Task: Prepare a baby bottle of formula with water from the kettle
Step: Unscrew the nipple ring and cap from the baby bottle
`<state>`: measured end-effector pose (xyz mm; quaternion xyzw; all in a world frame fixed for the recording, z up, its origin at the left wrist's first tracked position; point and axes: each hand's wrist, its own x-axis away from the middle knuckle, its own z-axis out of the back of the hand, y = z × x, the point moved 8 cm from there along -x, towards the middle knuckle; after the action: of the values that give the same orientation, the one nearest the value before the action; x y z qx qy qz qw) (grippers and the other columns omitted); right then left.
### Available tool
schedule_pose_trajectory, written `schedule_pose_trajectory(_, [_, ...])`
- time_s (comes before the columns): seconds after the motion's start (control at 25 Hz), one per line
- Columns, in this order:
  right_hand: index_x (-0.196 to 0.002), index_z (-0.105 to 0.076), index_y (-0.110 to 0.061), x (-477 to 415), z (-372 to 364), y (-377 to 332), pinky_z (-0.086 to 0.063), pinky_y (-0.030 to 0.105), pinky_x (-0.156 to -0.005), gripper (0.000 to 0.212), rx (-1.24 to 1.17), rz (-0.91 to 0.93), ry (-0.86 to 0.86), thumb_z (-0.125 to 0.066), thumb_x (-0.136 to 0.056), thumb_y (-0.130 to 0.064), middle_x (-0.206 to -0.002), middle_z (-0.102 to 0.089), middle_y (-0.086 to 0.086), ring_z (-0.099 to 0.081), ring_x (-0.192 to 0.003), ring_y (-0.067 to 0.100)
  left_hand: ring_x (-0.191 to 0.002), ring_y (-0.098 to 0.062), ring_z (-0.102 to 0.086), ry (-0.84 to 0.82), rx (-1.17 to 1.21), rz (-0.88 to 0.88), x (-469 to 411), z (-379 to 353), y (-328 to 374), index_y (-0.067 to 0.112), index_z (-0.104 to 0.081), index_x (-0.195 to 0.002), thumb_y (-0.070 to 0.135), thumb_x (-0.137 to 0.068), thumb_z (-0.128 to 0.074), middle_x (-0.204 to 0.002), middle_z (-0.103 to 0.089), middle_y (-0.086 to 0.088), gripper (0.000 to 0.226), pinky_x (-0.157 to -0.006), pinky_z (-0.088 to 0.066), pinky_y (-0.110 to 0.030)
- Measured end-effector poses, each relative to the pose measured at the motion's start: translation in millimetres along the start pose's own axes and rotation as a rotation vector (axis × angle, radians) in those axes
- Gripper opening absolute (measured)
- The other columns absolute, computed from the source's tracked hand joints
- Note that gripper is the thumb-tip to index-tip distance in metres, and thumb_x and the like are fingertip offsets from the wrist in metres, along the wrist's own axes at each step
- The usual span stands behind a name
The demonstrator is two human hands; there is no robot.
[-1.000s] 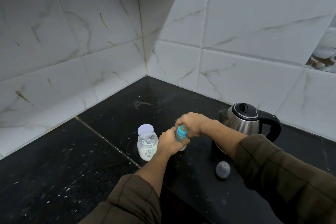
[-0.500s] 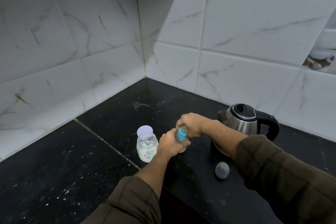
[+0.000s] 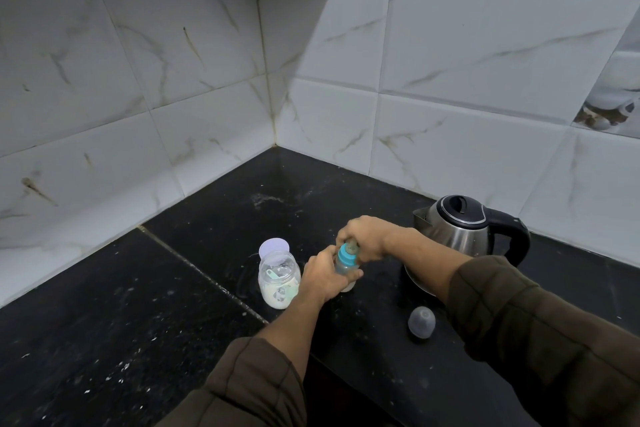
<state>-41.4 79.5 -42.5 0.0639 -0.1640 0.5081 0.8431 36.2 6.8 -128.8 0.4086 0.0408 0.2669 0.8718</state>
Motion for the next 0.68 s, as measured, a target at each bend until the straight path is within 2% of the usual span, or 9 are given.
schedule_pose_trajectory(0.08, [-0.130, -0.061, -0.027, 1.0, 2.5, 0.9, -0.056, 0.042, -0.093, 0.055, -0.011, -0.018, 0.023, -0.081, -0.079, -0.024, -0.119, -0.063, -0.001, -0.061, -0.108, 0.020, -0.103, -0.012, -0.066, -0.007, 0.016, 0.007, -0.3, -1.9, -0.3, 0.034, -0.063, -0.118, 0.062, -0.064, -0.084, -0.102, -0.071, 0.014, 0.065, -0.095, -0.056, -0.041])
schedule_pose_trajectory(0.12, [-0.134, -0.059, -0.026, 1.6, 3.9, 3.8, -0.057, 0.041, -0.091, 0.060, -0.021, -0.056, 0.045, -0.080, -0.079, -0.034, -0.120, -0.063, -0.001, -0.061, -0.107, 0.020, -0.103, -0.012, -0.066, -0.006, 0.021, 0.009, -0.1, -2.1, -0.1, 0.035, -0.063, -0.119, 0.063, -0.063, -0.083, -0.102, -0.071, 0.014, 0.065, -0.095, -0.056, -0.041])
schedule_pose_trajectory(0.16, [-0.132, -0.059, -0.025, 2.6, 6.2, 7.3, -0.057, 0.041, -0.089, 0.061, -0.038, -0.100, 0.074, -0.078, -0.079, -0.046, -0.118, -0.065, -0.002, -0.062, -0.104, 0.020, -0.104, -0.013, -0.065, 0.000, 0.023, 0.005, 0.2, -1.3, 1.1, 0.036, -0.063, -0.118, 0.064, -0.063, -0.082, -0.102, -0.071, 0.013, 0.065, -0.094, -0.055, -0.041])
schedule_pose_trajectory(0.24, [-0.113, -0.065, -0.024, 4.2, 9.1, 16.3, -0.057, 0.038, -0.081, 0.056, -0.081, -0.189, 0.123, -0.074, -0.077, -0.066, -0.105, -0.068, -0.004, -0.064, -0.096, 0.019, -0.106, -0.014, -0.065, 0.018, 0.023, -0.010, -0.6, 0.7, 2.7, 0.036, -0.063, -0.118, 0.063, -0.065, -0.081, -0.102, -0.071, 0.012, 0.062, -0.095, -0.055, -0.041])
schedule_pose_trajectory(0.32, [-0.098, -0.068, -0.024, 4.8, 8.4, 19.7, -0.058, 0.038, -0.079, 0.044, -0.093, -0.194, 0.117, -0.078, -0.078, -0.061, -0.097, -0.069, -0.003, -0.065, -0.091, 0.019, -0.105, -0.013, -0.065, 0.014, 0.022, -0.020, -1.6, 0.7, 5.2, 0.034, -0.063, -0.121, 0.057, -0.070, -0.084, -0.104, -0.071, 0.012, 0.060, -0.094, -0.054, -0.037])
schedule_pose_trajectory(0.4, [-0.103, -0.070, -0.025, 3.6, 6.4, 14.3, -0.058, 0.039, -0.085, 0.029, -0.077, -0.099, 0.079, -0.082, -0.081, -0.039, -0.101, -0.069, -0.004, -0.064, -0.094, 0.019, -0.104, -0.012, -0.065, 0.000, 0.009, -0.020, -3.0, -0.1, 7.1, 0.032, -0.063, -0.122, 0.054, -0.072, -0.086, -0.105, -0.071, 0.012, 0.059, -0.093, -0.053, -0.035])
schedule_pose_trajectory(0.52, [-0.116, -0.068, -0.026, 5.4, 6.6, 5.6, -0.055, 0.038, -0.091, 0.039, -0.041, 0.015, 0.040, -0.081, -0.080, -0.019, -0.112, -0.065, -0.004, -0.062, -0.103, 0.019, -0.103, -0.011, -0.066, -0.010, 0.006, -0.016, -3.4, -1.2, 8.0, 0.032, -0.062, -0.119, 0.054, -0.071, -0.086, -0.105, -0.071, 0.013, 0.059, -0.094, -0.055, -0.037])
schedule_pose_trajectory(0.6, [-0.130, -0.062, -0.025, 7.0, 9.6, 6.3, -0.055, 0.039, -0.093, 0.055, -0.056, 0.002, 0.066, -0.083, -0.078, -0.024, -0.120, -0.061, -0.001, -0.060, -0.108, 0.019, -0.104, -0.011, -0.066, -0.010, 0.015, -0.015, -2.7, -1.7, 8.8, 0.032, -0.062, -0.122, 0.054, -0.072, -0.087, -0.107, -0.071, 0.012, 0.060, -0.094, -0.055, -0.036])
schedule_pose_trajectory(0.68, [-0.136, -0.057, -0.023, 7.3, 12.7, 12.5, -0.055, 0.040, -0.093, 0.067, -0.087, -0.067, 0.114, -0.081, -0.078, -0.046, -0.122, -0.063, -0.002, -0.060, -0.107, 0.019, -0.104, -0.013, -0.065, 0.001, 0.015, -0.019, -1.9, 0.0, 9.5, 0.032, -0.061, -0.124, 0.054, -0.073, -0.086, -0.107, -0.070, 0.011, 0.060, -0.092, -0.053, -0.034])
